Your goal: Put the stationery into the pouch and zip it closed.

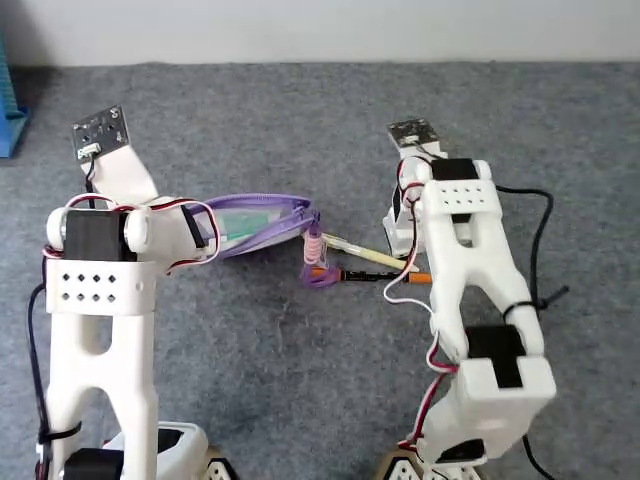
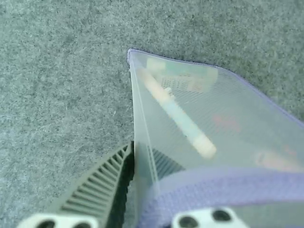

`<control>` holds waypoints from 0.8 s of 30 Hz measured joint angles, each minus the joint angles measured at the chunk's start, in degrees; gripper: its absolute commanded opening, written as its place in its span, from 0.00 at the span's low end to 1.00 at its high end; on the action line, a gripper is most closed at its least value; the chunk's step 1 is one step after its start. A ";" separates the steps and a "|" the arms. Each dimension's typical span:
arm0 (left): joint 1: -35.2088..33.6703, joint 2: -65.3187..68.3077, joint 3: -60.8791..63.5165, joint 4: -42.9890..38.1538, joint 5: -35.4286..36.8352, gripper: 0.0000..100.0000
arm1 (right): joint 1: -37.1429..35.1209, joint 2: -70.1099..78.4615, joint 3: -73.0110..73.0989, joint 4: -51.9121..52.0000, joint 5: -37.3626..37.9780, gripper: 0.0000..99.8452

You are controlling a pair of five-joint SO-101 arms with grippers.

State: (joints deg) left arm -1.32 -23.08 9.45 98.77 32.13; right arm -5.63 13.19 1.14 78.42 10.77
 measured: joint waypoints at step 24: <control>0.00 0.00 0.00 0.00 0.00 0.01 | -9.76 16.97 -7.38 -7.38 5.89 0.18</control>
State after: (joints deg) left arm -1.32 -23.08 9.45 98.77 32.13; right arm -15.38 30.15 -6.24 71.03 16.66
